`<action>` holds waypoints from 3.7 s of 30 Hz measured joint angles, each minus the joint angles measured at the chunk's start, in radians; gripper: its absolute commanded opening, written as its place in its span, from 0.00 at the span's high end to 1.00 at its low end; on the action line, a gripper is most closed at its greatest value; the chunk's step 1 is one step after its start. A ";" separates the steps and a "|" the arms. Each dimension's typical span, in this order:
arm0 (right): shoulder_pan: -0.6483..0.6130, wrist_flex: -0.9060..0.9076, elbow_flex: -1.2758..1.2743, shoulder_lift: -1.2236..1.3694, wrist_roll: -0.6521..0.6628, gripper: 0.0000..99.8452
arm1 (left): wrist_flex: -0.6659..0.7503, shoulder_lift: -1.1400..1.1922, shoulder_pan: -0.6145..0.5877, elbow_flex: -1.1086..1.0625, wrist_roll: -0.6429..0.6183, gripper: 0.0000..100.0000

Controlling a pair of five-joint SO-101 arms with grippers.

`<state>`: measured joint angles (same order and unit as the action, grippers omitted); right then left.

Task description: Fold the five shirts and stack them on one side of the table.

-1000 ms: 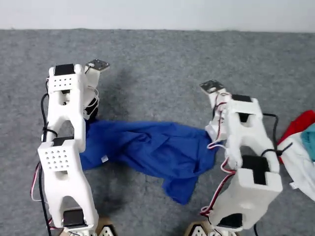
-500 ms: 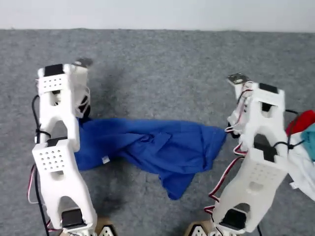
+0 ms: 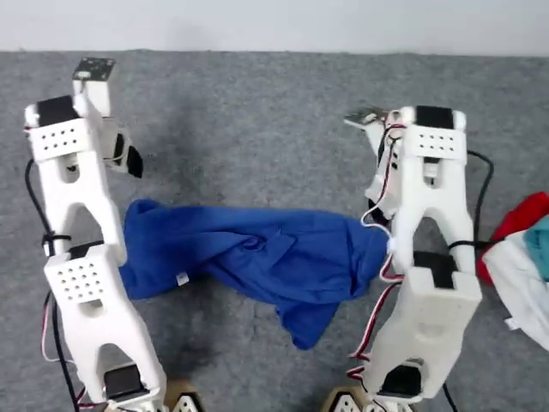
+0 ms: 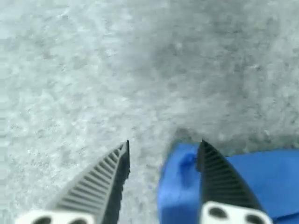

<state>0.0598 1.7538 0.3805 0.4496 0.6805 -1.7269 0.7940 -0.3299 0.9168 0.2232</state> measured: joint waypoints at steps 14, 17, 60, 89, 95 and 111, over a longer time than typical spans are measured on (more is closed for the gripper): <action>-0.203 -0.236 -0.554 -0.187 0.032 0.82 | 0.000 -0.325 0.005 -0.410 0.144 0.78; -0.230 -0.275 -0.554 -0.187 0.032 0.82 | 0.000 -0.402 0.018 -0.528 0.184 0.78; -0.342 -0.163 -0.939 -0.792 0.367 0.80 | 0.003 -0.347 0.046 -0.944 0.407 0.79; 0.063 -0.446 -1.359 -1.384 0.370 0.77 | 0.003 -0.328 0.000 -0.910 0.408 0.79; -0.032 -0.571 -1.356 -1.148 0.233 0.74 | 0.003 -0.328 0.000 -0.910 0.408 0.82; -0.051 -0.520 -0.980 -0.526 0.190 0.87 | 0.003 -0.328 0.000 -0.910 0.408 0.82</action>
<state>0.0092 1.2336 -0.5999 -0.0767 0.8707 -1.7238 0.4657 -0.3299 0.0069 0.6314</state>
